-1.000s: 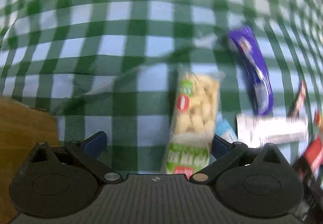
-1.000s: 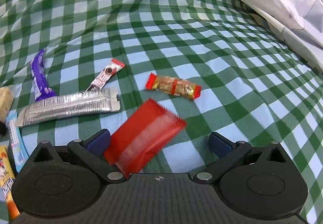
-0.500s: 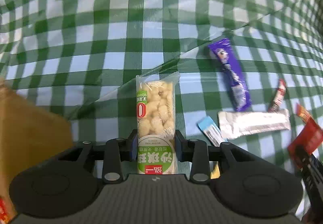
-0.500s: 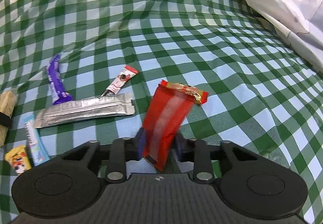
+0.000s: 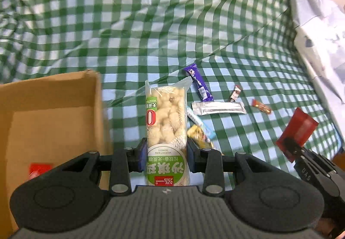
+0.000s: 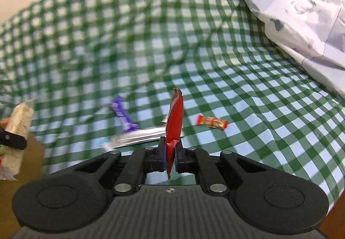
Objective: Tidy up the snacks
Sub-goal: 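Carry the peanut bar and red wrapper over the box with both tools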
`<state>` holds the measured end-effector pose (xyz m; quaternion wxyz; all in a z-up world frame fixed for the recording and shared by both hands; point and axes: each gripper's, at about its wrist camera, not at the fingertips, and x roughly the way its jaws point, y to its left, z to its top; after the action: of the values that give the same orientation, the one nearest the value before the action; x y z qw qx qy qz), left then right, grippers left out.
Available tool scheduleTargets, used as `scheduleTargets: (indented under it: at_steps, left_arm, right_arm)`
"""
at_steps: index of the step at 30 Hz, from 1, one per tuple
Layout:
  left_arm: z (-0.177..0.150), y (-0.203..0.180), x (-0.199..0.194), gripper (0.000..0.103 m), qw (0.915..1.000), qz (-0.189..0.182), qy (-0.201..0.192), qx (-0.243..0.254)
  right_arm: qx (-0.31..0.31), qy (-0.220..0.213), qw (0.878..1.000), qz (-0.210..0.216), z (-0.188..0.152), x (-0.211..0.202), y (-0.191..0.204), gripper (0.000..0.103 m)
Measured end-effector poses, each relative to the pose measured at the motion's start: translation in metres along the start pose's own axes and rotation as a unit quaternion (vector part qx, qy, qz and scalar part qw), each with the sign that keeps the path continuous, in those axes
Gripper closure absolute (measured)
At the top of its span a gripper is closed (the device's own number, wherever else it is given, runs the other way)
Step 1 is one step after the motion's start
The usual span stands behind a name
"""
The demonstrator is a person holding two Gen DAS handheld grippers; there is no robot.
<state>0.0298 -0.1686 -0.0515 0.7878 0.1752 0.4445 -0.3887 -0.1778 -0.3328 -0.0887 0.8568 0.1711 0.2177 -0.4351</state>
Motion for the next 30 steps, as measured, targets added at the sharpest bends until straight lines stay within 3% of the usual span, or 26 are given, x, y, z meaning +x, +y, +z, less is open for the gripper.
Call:
scheduleTargets:
  at_steps: [3,10,18,23,30]
  left_arm:
    - [-0.027,0.009,-0.044,0.063,0.9999,0.011,-0.007,-0.006]
    - [-0.106,0.049,-0.133,0.063,0.9987,0.042,-0.019,-0.022]
    - [-0.182,0.094,-0.200,0.063,0.9936,0.080,-0.030,-0.073]
    - [-0.210,0.106,-0.227,0.063,0.9917,0.080,-0.055,-0.084]
    - [-0.222,0.117,-0.243,0.063,0.9910,0.066,-0.072,-0.091]
  right_arm:
    - [-0.005,-0.005,1.000,0.026,-0.010,-0.046,0.016,0.096]
    - [-0.014,0.029,0.994,0.108,-0.047,-0.133,0.066,0.096]
    - [-0.099,0.047,0.969,0.220,-0.086,-0.215,0.142,0.096]
    - [-0.155,0.038,0.959,0.236,-0.098,-0.248,0.169,0.096]
    - [-0.177,0.010,0.958,0.227,-0.102,-0.279,0.180,0.096]
